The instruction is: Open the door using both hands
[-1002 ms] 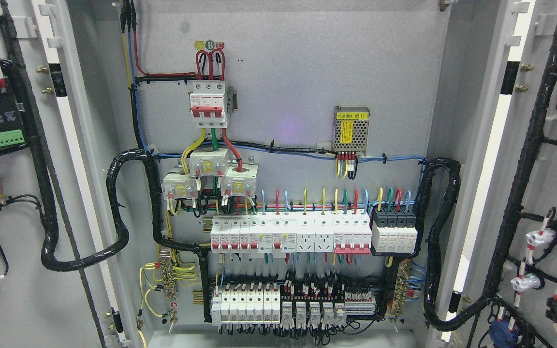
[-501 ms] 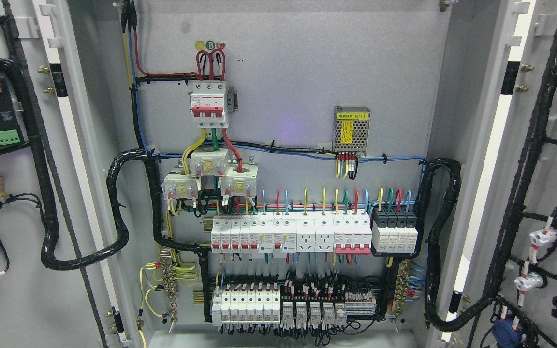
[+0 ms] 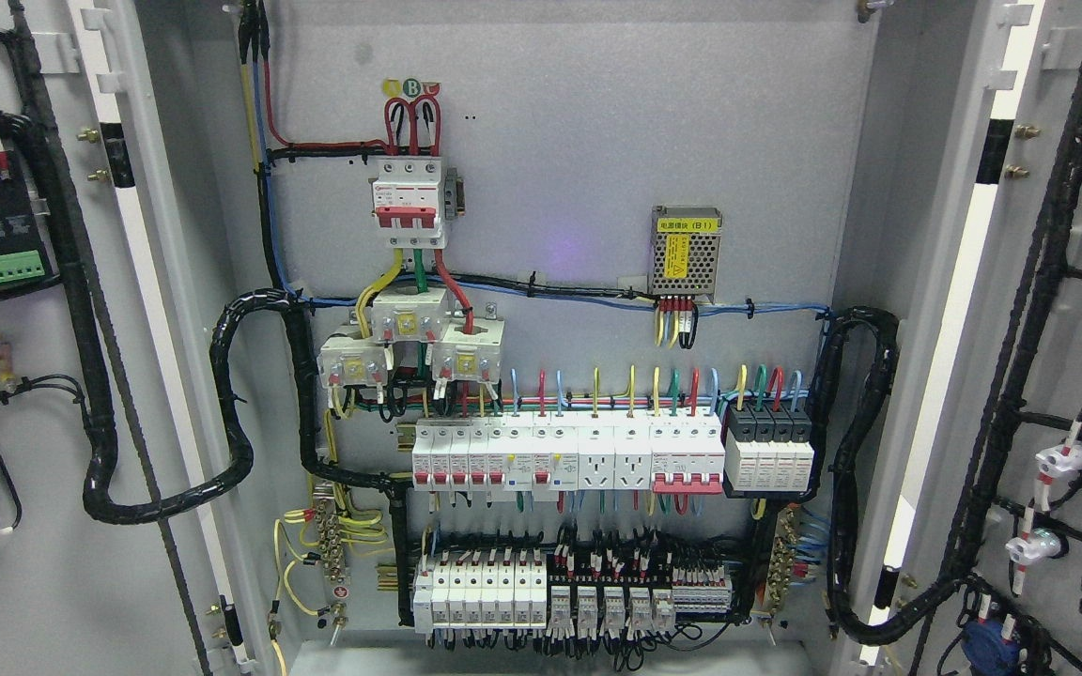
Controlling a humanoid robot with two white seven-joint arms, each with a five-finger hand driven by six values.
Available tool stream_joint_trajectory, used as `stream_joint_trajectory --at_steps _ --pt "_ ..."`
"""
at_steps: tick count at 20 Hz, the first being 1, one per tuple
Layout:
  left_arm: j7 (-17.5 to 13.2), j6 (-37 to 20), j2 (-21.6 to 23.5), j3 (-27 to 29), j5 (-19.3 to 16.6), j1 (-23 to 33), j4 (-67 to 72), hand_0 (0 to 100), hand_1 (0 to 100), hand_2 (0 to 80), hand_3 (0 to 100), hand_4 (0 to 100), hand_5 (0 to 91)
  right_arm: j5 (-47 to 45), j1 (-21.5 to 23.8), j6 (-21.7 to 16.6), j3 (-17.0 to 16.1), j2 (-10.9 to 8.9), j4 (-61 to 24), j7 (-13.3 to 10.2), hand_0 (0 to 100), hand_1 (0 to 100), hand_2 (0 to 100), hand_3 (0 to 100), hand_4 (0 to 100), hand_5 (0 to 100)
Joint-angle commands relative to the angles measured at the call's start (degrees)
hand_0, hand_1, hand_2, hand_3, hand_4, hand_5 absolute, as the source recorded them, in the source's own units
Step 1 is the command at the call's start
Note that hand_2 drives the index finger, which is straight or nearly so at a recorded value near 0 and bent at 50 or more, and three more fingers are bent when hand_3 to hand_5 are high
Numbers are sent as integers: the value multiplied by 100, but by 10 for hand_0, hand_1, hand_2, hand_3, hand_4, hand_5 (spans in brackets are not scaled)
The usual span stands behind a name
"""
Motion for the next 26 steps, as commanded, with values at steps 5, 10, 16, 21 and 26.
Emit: stream_joint_trajectory --at_steps 5,10,16,21,26 --pt "1 -967 -232 -401 -33 672 -1423 0 0 0 0 0 0 -12 69 -16 -163 20 47 2 386 0 0 0 0 0" --pt "1 -976 -346 -550 -77 1279 -2101 0 0 0 0 0 0 -12 139 -51 -93 12 -23 2 386 0 0 0 0 0" --pt "1 -985 -452 -875 -367 1675 -2541 0 0 0 0 0 0 -47 174 -112 197 -23 -296 28 386 0 0 0 0 0" --pt "1 -985 -637 -1174 -771 1895 -2611 0 0 0 0 0 0 -47 174 -288 478 -129 -357 37 386 0 0 0 0 0" --pt "1 -968 -1110 -1474 -1359 2167 -2857 0 0 0 0 0 0 -38 166 -324 1014 -304 -357 46 386 0 0 0 0 0"
